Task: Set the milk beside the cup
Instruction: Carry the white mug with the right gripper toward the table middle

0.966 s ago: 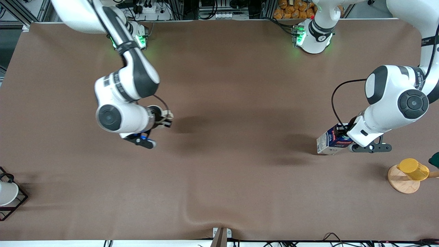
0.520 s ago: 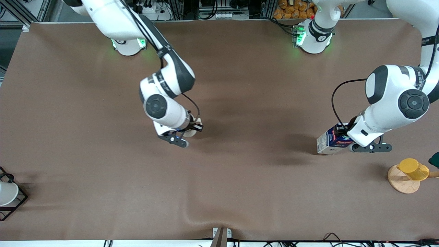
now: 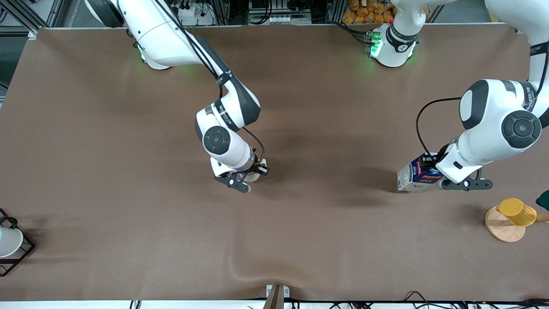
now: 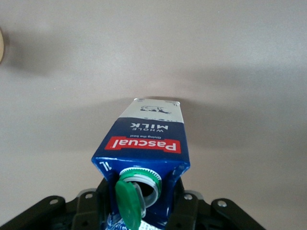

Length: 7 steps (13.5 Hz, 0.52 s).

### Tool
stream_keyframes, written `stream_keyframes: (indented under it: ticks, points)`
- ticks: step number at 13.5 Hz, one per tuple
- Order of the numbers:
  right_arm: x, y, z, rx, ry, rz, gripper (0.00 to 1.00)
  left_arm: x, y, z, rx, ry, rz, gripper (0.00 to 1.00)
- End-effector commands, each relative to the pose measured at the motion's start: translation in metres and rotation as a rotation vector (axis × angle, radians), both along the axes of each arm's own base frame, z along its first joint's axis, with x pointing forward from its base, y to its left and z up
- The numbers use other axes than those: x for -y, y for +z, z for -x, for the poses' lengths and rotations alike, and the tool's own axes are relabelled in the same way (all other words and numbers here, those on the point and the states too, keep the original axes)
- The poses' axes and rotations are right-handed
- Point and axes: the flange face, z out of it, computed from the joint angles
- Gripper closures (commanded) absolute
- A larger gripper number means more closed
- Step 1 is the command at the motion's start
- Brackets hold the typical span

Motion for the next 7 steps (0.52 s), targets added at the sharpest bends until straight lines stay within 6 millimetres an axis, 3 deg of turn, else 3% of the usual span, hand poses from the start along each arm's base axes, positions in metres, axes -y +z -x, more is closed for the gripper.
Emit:
stream_keyframes:
  ticks: [1, 2, 7]
  points:
    - [-0.004, 0.014, -0.011, 0.0, -0.038, -0.045, 0.29, -0.003, 0.012, 0.005, -0.01, -0.021, -0.013, 0.5]
    - [-0.006, 0.014, -0.01, -0.001, -0.037, -0.045, 0.0, -0.003, 0.015, 0.004, -0.009, -0.02, -0.013, 0.5]
    - [-0.004, 0.031, -0.012, 0.014, -0.032, -0.056, 0.0, -0.004, 0.017, 0.003, -0.012, -0.04, -0.01, 0.5]
